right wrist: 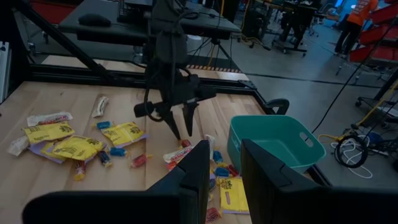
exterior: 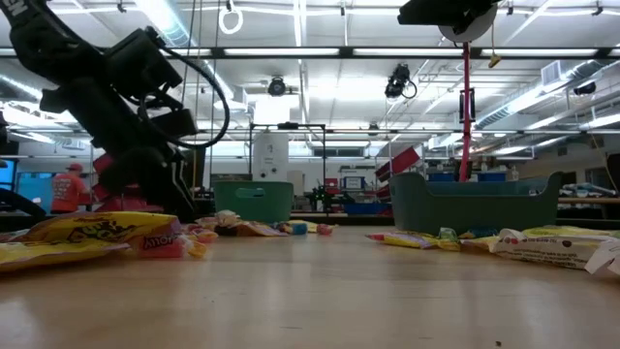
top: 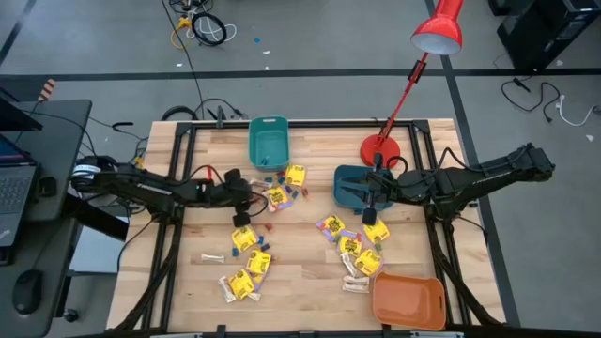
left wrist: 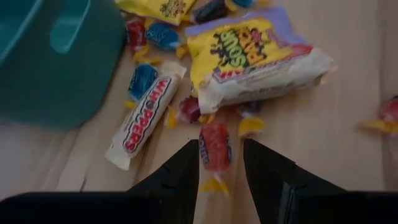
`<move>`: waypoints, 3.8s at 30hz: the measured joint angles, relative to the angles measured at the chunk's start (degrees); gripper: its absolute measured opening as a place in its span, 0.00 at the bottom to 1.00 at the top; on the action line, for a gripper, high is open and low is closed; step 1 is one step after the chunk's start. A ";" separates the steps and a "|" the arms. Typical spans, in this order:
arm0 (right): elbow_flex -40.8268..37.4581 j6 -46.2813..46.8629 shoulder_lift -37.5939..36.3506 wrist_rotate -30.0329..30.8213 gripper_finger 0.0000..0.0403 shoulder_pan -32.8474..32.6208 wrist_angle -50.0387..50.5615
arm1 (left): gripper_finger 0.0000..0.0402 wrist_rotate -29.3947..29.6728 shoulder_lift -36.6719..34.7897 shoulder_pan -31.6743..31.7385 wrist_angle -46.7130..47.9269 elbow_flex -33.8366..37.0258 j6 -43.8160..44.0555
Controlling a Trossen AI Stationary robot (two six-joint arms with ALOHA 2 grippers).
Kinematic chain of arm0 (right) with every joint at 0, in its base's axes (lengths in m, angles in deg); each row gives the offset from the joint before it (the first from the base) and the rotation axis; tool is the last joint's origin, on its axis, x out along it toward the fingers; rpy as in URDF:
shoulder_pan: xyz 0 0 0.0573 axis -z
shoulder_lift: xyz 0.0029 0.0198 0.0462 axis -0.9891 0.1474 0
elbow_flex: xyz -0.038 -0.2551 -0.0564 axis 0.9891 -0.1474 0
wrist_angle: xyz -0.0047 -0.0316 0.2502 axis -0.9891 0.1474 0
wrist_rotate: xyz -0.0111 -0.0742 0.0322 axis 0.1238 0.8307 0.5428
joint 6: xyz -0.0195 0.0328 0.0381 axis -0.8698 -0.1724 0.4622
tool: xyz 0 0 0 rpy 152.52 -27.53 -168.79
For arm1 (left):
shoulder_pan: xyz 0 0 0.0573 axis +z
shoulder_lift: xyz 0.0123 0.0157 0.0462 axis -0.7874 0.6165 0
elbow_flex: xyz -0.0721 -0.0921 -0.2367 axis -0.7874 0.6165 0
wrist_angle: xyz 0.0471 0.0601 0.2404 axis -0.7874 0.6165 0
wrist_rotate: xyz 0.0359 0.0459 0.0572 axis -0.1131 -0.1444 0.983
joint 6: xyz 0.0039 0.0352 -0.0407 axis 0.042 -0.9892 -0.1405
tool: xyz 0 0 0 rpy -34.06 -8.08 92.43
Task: Sort candy
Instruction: Put the red candy into the green bin
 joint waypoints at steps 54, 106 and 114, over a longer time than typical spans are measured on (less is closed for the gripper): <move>-0.02 -0.02 0.00 0.02 0.19 0.00 0.01 | 0.32 1.67 1.34 0.00 -26.99 10.88 -2.95; -0.02 0.00 0.02 0.02 0.19 0.00 0.34 | 0.16 1.65 13.35 0.00 -33.23 10.74 -0.94; -0.02 0.02 0.02 0.02 0.19 -0.02 0.34 | 0.15 1.67 13.39 0.00 -33.14 10.76 0.71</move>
